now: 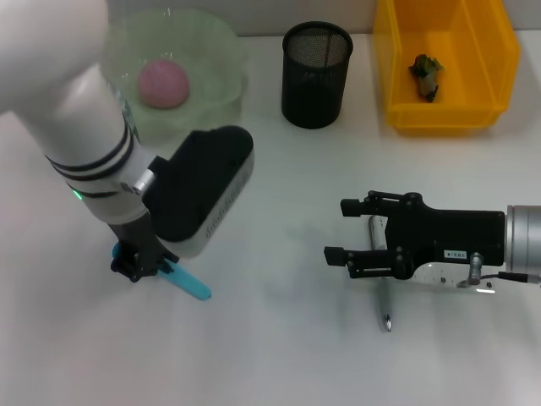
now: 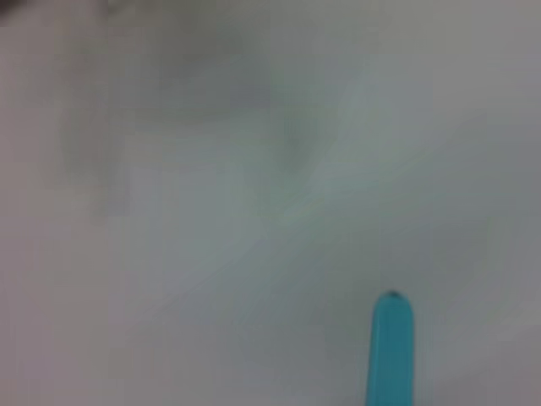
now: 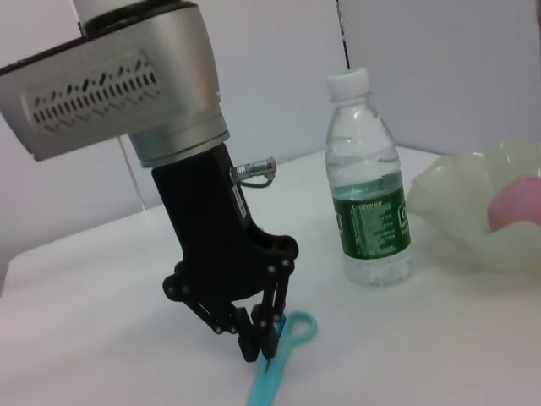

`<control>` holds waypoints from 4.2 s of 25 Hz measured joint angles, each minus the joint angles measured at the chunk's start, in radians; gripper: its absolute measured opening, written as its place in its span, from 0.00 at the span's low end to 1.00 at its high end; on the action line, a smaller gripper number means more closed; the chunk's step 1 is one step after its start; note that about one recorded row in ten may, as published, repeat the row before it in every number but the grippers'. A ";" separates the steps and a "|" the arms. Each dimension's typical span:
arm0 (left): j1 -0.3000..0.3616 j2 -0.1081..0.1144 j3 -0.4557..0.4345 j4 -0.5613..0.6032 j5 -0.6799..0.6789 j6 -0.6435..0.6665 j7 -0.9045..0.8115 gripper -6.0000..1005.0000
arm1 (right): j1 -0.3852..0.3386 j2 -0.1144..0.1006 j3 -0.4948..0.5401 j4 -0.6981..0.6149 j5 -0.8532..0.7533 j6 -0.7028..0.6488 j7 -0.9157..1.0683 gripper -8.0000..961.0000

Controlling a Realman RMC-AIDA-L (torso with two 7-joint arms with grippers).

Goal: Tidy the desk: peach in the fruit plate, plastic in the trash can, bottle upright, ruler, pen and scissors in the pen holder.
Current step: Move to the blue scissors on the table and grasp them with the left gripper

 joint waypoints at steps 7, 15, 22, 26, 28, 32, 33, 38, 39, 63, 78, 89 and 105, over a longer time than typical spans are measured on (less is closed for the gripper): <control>0.008 0.000 -0.025 0.004 -0.005 0.012 0.006 0.10 | -0.002 -0.002 0.000 0.000 0.006 -0.012 0.000 0.86; 0.012 -0.003 0.010 0.018 0.009 0.020 0.004 0.15 | -0.009 -0.003 0.008 0.002 0.007 -0.011 0.000 0.86; 0.027 -0.004 0.068 0.027 0.039 -0.013 0.009 0.32 | -0.016 -0.002 0.023 0.002 0.008 -0.012 0.002 0.86; 0.029 -0.004 0.075 0.032 0.044 -0.022 0.009 0.37 | -0.021 -0.002 0.025 0.002 0.008 -0.012 0.006 0.86; 0.027 -0.004 0.076 0.032 0.051 -0.026 0.009 0.39 | -0.024 -0.001 0.025 0.002 0.008 -0.012 0.006 0.86; 0.021 -0.004 0.082 0.028 0.055 -0.030 0.009 0.39 | -0.025 0.000 0.025 0.002 0.008 -0.012 0.006 0.86; 0.020 -0.004 0.085 0.027 0.055 -0.030 0.009 0.38 | -0.025 0.000 0.025 0.002 0.008 -0.012 0.005 0.86; 0.015 -0.004 0.099 0.020 0.059 -0.030 0.006 0.38 | -0.024 0.001 0.024 0.002 0.008 -0.028 0.002 0.86; 0.015 -0.005 0.101 0.019 0.062 -0.030 0.005 0.38 | -0.024 0.001 0.024 0.002 0.008 -0.030 0.002 0.86; -0.035 -0.010 0.139 -0.034 0.062 -0.039 -0.001 0.36 | -0.024 -0.001 0.021 0.002 0.008 -0.037 0.002 0.86; -0.054 -0.010 0.150 -0.071 0.058 -0.058 -0.006 0.34 | -0.024 -0.001 0.024 0.002 0.004 -0.037 0.000 0.86; -0.057 -0.010 0.153 -0.074 0.058 -0.058 -0.009 0.32 | -0.024 -0.001 0.025 0.002 0.004 -0.037 0.000 0.86; -0.056 -0.010 0.156 -0.068 0.054 -0.057 -0.001 0.23 | -0.025 -0.002 0.025 0.002 0.006 -0.037 -0.012 0.86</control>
